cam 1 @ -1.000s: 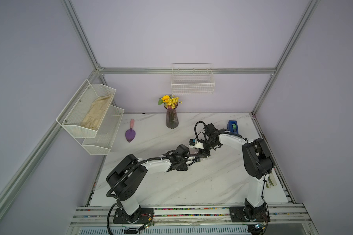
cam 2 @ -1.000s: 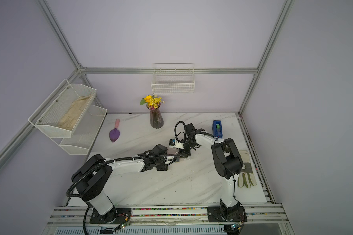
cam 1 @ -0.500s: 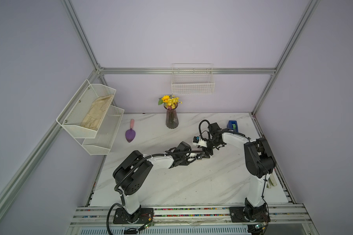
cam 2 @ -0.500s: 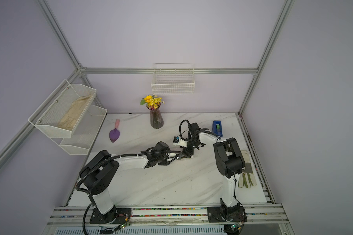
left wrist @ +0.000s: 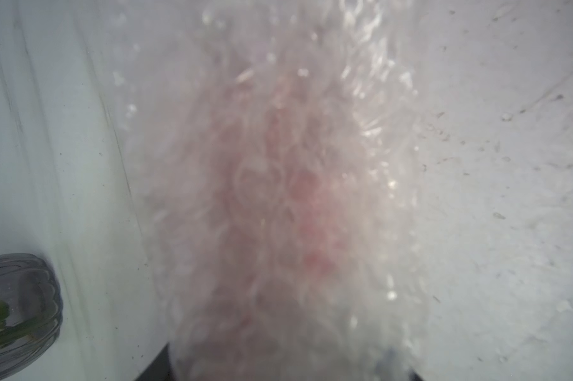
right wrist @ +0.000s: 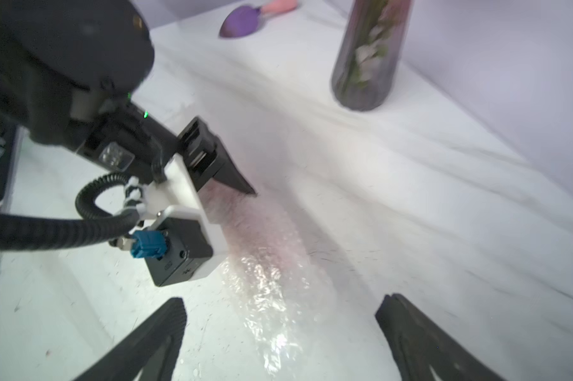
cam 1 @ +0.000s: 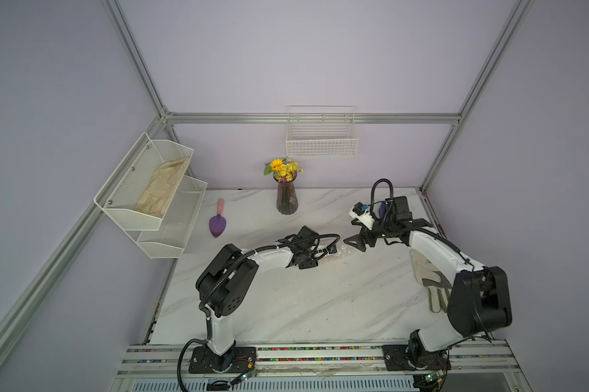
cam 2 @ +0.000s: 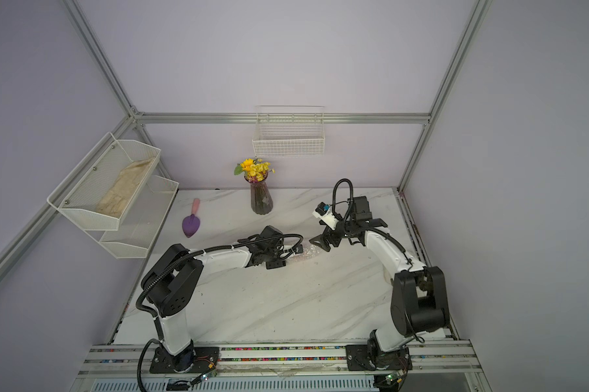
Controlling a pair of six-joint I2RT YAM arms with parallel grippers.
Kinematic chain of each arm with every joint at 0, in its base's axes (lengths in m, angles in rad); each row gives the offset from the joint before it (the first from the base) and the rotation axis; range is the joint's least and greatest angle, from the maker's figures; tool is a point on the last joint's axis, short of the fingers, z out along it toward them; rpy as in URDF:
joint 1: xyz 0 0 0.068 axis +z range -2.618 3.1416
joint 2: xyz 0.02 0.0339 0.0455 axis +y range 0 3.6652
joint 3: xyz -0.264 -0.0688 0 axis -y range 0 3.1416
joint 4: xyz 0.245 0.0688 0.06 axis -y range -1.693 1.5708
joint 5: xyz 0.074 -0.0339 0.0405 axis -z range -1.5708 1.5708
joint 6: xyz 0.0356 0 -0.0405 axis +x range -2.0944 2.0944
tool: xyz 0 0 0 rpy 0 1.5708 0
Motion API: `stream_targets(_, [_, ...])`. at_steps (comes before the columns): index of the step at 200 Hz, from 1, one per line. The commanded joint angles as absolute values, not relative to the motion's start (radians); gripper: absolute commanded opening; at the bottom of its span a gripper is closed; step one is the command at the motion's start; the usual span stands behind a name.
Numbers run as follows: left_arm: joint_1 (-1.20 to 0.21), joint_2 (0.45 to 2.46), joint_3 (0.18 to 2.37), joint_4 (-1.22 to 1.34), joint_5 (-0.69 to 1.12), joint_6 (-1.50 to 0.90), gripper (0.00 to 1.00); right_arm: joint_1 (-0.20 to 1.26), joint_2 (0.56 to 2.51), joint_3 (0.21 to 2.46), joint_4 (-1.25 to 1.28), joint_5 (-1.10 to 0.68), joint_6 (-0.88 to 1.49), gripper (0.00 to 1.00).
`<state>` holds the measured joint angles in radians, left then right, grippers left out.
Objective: Wrap wine bottles in bubble wrap
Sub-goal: Wrap the wine bottle in bubble wrap.
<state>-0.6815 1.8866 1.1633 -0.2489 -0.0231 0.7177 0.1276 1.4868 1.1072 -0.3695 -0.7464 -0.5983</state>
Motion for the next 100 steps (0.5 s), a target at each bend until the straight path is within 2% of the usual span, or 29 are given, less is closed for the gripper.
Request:
stream_targets(1, [-0.666,1.912,1.171,-0.407,0.009,0.604,0.44,0.074,1.358,1.01,-0.076,-0.604,-0.183,0.97])
stream_targets(15, [-0.666,1.903,1.181,-0.422,0.005,0.547,0.44,0.008,1.292,0.988,-0.041,-0.424,0.063,0.97])
stream_targets(38, [-0.666,1.908,1.219,-0.471,-0.001,0.462,0.46,-0.1,1.226,0.896,-0.044,-0.309,0.296,0.97])
stream_targets(66, [-0.666,1.904,1.244,-0.502,-0.025,0.366,0.46,-0.236,1.26,0.823,-0.09,-0.332,0.429,0.97])
stream_targets(100, [-0.665,1.882,1.251,-0.519,-0.031,0.296,0.46,-0.388,1.427,0.813,-0.091,-0.483,0.396,0.95])
